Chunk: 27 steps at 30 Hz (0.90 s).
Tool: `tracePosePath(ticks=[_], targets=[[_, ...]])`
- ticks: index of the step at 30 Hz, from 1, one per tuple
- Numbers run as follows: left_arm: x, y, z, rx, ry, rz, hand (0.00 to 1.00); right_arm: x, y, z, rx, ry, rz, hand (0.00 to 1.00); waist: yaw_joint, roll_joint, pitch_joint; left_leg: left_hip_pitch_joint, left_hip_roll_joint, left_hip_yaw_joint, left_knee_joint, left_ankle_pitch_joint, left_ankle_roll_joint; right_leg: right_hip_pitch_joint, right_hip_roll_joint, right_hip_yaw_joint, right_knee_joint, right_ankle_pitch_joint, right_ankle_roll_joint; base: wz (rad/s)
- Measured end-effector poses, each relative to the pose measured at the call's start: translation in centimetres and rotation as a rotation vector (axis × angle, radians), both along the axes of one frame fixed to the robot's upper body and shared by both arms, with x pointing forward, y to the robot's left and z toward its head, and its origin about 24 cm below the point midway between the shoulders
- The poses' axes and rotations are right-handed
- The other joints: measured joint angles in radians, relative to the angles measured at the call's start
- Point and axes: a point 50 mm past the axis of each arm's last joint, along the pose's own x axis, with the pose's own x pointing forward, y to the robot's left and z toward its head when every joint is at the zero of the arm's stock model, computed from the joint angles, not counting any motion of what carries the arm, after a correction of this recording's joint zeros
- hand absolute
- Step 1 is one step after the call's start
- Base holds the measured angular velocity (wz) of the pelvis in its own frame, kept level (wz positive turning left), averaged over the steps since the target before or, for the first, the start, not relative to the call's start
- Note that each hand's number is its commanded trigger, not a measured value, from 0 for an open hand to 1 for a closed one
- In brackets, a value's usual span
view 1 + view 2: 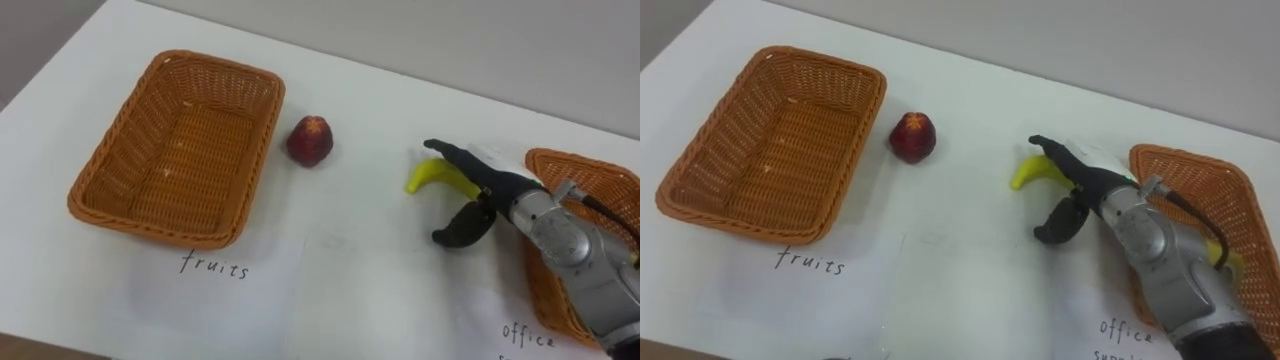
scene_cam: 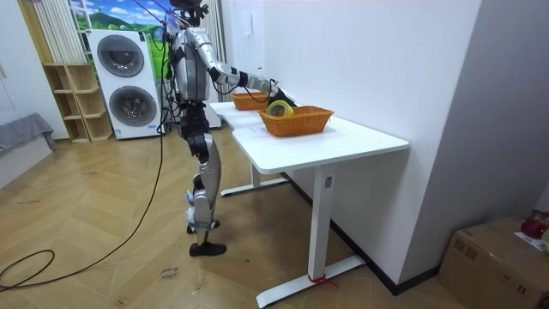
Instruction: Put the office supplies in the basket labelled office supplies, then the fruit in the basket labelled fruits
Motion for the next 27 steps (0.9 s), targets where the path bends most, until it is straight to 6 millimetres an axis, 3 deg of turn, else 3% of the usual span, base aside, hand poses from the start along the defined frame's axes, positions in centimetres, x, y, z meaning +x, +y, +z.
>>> tracePosePath(ticks=[17, 27], targets=[[0.0, 0.1, 0.1, 0.004, -0.007, -0.006, 0.0, 0.4, -0.4, 0.1, 0.0, -0.025, -0.016, 0.0, 0.002, 0.006, 0.0014, -0.005, -0.002, -0.006, 0.0, 0.001, -0.001, -0.003, 0.002, -0.004, 0.0, 0.0, 0.0, 0.01], [0.4, 0.2, 0.2, 0.004, -0.018, -0.023, 0.0, 1.0, -1.9, -0.9, 0.045, 0.02, -0.099, 0.0, 0.002, 0.004, 0.0002, -0.006, 0.0, -0.01, 0.004, 0.001, -0.002, -0.001, 0.0, -0.011, 0.003, 0.0, 0.0, 0.0]])
